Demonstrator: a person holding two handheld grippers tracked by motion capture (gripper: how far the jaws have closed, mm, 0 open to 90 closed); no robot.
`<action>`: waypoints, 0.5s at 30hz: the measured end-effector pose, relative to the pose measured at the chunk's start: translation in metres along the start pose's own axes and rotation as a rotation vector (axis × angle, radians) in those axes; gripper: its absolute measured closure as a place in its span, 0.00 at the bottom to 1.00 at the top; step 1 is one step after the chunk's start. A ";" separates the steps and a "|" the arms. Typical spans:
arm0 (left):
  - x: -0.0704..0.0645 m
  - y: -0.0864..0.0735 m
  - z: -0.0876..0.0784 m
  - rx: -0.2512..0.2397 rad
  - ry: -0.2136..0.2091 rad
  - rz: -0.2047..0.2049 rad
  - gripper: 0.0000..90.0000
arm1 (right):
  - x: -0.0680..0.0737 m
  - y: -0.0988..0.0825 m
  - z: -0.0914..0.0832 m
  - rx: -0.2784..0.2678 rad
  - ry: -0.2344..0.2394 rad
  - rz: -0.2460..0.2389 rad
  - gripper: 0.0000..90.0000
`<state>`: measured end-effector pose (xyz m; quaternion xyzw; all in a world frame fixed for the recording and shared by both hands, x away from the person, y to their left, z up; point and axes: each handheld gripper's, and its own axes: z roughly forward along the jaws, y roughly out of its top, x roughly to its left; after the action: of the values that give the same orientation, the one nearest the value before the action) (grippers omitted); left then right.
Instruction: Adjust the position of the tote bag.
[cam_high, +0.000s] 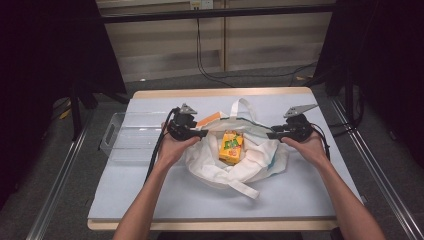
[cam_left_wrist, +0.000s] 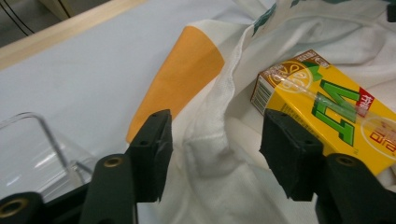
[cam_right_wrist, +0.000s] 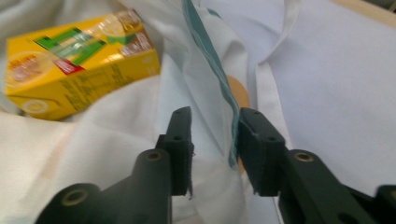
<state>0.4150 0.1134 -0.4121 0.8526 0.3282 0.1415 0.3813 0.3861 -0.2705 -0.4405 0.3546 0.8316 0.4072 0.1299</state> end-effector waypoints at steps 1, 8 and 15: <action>0.000 -0.002 -0.004 -0.024 -0.012 -0.002 0.45 | 0.000 0.000 0.000 0.000 0.000 0.000 0.64; -0.011 -0.015 -0.031 -0.118 -0.059 0.013 0.42 | 0.021 0.006 -0.022 -0.073 0.035 -0.020 0.58; -0.034 -0.024 -0.043 -0.171 -0.105 0.052 0.46 | 0.044 0.001 -0.026 -0.084 0.090 -0.056 0.61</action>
<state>0.3579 0.1268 -0.4013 0.8313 0.2723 0.1341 0.4656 0.3423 -0.2545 -0.4202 0.3070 0.8283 0.4535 0.1186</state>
